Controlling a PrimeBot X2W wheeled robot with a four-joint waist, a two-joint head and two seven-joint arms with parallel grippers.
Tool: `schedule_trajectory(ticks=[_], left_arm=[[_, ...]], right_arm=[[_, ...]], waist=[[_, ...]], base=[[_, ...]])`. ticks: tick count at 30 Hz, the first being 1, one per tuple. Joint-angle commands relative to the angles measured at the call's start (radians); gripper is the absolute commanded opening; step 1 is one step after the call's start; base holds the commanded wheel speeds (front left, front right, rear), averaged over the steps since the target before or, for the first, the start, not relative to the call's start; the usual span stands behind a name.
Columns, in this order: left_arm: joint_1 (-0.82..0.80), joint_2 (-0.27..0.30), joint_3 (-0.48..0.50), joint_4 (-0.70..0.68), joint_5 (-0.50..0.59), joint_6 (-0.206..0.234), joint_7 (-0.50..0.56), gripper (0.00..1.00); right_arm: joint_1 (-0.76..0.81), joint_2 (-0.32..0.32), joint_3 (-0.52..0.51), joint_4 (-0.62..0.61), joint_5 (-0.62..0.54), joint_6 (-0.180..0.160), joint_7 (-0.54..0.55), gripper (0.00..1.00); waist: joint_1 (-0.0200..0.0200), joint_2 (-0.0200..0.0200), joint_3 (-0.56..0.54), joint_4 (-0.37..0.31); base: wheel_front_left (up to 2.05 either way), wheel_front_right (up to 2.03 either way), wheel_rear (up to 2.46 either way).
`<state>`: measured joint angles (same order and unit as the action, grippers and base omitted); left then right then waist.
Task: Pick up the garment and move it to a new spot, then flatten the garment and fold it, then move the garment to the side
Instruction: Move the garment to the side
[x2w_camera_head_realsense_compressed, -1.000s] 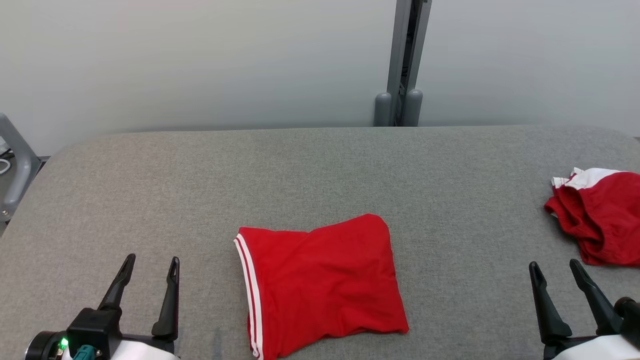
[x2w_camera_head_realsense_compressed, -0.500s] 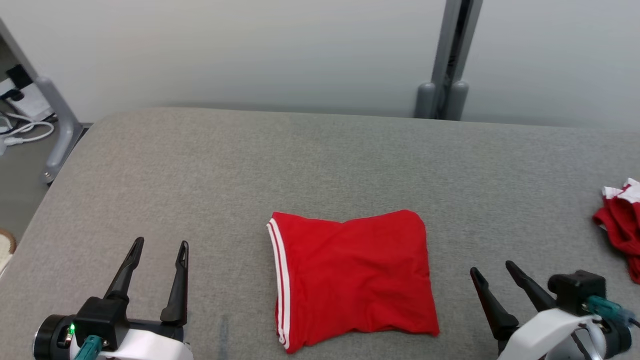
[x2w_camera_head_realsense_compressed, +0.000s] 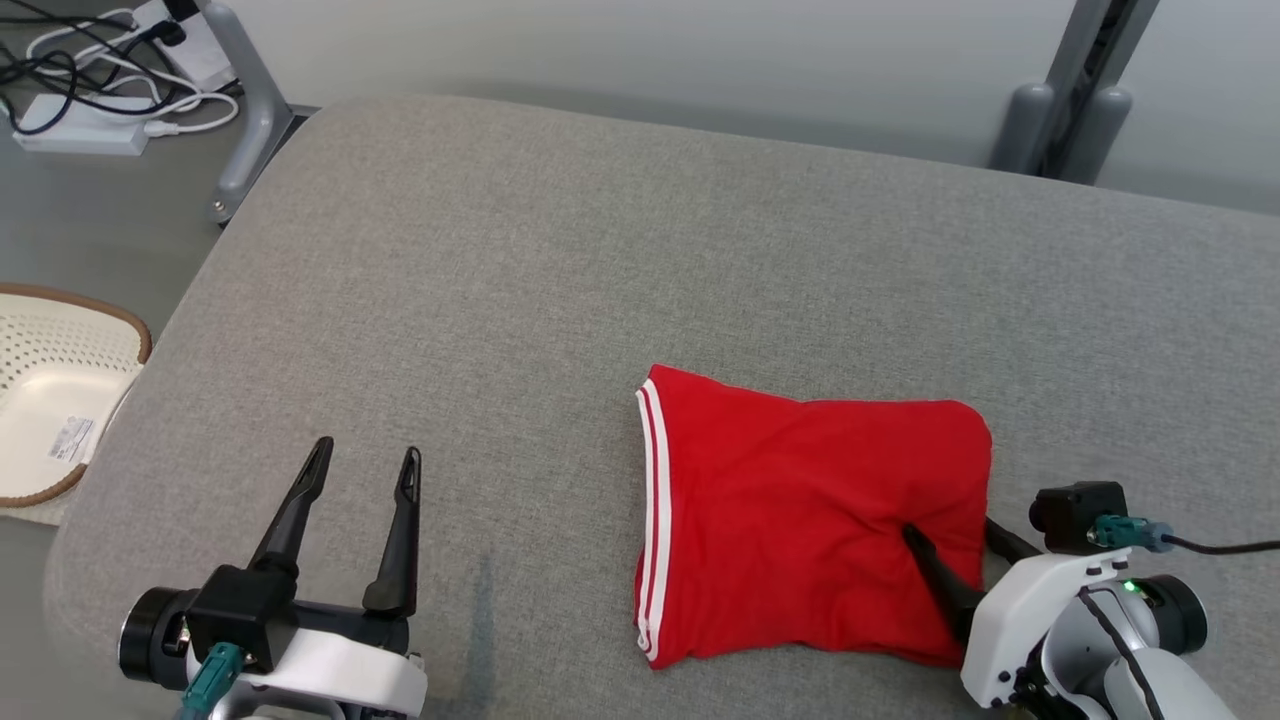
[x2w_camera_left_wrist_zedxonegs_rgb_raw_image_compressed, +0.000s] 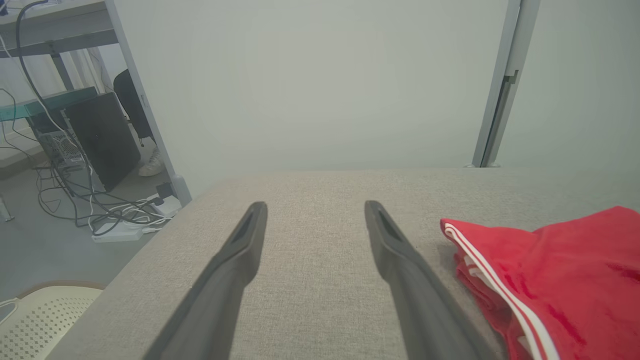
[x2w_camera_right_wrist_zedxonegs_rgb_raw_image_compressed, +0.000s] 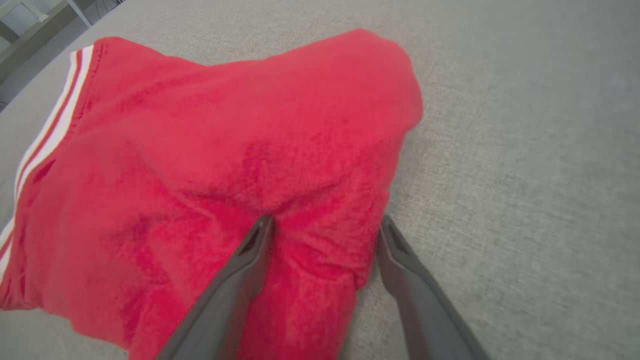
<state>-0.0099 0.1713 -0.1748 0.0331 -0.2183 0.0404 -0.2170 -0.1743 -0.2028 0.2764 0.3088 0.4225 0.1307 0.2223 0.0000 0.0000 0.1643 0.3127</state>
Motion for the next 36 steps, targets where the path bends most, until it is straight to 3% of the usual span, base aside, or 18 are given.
schedule_trajectory(ticks=[1, 2, 3, 4, 10, 17, 29, 36], left_arm=[[-0.019, -0.001, 0.001, 0.006, -0.005, -0.003, -0.009, 1.00], [-0.022, -0.002, 0.002, 0.009, -0.005, -0.003, -0.013, 1.00], [-0.026, -0.002, 0.002, 0.013, -0.005, -0.003, -0.016, 1.00], [-0.029, -0.002, 0.002, 0.016, -0.006, -0.003, -0.018, 1.00], [-0.046, 0.007, 0.006, 0.025, -0.004, -0.004, -0.028, 1.00], [-0.044, 0.023, 0.016, 0.008, -0.009, 0.000, -0.029, 1.00], [-0.070, 0.072, 0.034, -0.069, 0.005, 0.011, -0.001, 1.00], [-0.092, 0.103, 0.035, -0.126, 0.016, 0.008, 0.033, 1.00]], right_arm=[[-0.021, -0.011, 0.009, 0.018, 0.007, 0.000, 0.007, 1.00], [-0.027, -0.013, 0.010, 0.024, 0.009, 0.000, 0.004, 0.71], [-0.032, -0.011, 0.014, 0.032, 0.014, 0.000, 0.001, 0.27], [-0.036, -0.013, 0.021, 0.042, 0.017, 0.000, 0.008, 0.00], [-0.053, -0.033, 0.022, 0.025, 0.013, 0.000, -0.023, 0.00], [-0.009, -0.048, 0.019, -0.049, -0.013, 0.000, -0.046, 0.00], [0.046, -0.085, -0.026, -0.206, -0.069, 0.000, -0.060, 0.00], [-0.003, -0.094, -0.021, -0.236, -0.078, 0.000, -0.102, 0.00]], waist=[[0.0000, 0.0000, 0.024, 0.022], [0.0000, 0.0000, 0.028, 0.023], [0.0000, 0.0000, 0.030, 0.024], [0.0000, 0.0000, 0.031, 0.024], [0.0000, 0.0000, 0.032, -0.002], [0.0000, 0.0000, 0.033, -0.095], [0.0000, 0.0000, 0.106, -0.411], [0.0000, 0.0000, 0.163, -0.533]], base=[[0.00, 0.00, 0.00], [0.00, 0.00, 0.00], [0.00, 0.00, 0.00], [0.00, 0.00, 0.00], [0.00, 0.00, 0.00], [0.00, 0.00, 0.00], [0.00, 0.00, 0.00], [0.00, 0.00, 0.00]])
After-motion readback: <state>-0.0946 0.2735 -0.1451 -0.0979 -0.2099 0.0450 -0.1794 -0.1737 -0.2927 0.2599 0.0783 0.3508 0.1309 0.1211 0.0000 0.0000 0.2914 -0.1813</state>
